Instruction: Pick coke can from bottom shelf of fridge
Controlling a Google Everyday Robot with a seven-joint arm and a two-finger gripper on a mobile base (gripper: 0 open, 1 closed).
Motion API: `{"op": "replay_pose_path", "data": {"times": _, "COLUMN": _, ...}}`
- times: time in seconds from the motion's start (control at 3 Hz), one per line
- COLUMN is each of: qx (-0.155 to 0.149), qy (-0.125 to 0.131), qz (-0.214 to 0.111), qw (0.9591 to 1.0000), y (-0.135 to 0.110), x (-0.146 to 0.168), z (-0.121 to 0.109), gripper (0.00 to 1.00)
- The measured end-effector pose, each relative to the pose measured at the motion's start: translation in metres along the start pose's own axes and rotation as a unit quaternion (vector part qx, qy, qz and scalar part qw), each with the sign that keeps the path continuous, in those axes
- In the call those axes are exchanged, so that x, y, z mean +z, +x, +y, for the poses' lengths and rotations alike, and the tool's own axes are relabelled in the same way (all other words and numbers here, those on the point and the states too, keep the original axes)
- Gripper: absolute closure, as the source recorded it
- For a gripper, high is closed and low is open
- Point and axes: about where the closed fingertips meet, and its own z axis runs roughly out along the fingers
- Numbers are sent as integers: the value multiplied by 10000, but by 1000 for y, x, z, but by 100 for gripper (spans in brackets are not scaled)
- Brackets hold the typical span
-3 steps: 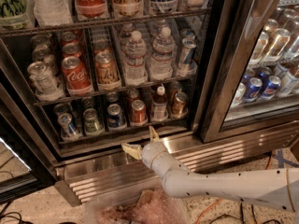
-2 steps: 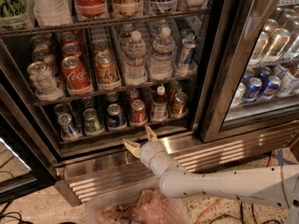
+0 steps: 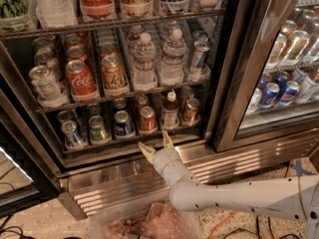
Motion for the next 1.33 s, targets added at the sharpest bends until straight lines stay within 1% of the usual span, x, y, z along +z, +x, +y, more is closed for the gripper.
{"op": "replay_pose_path", "data": {"times": 0.33, "qx": -81, "qy": 150, "qz": -95, "qw": 9998, "y": -3, "x": 7, "z": -10, "gripper": 36}}
{"op": "replay_pose_path", "data": {"times": 0.67, "qx": -72, "qy": 129, "qz": -145, "qw": 9998, "y": -2, "x": 16, "z": -6, "gripper": 41}}
{"op": "replay_pose_path", "data": {"times": 1.0, "qx": -79, "qy": 54, "qz": -185, "qw": 9998, "y": -2, "x": 25, "z": 1, "gripper": 45}}
{"op": "replay_pose_path", "data": {"times": 1.33, "qx": -121, "qy": 29, "qz": -234, "qw": 9996, "y": -4, "x": 34, "z": 2, "gripper": 45}}
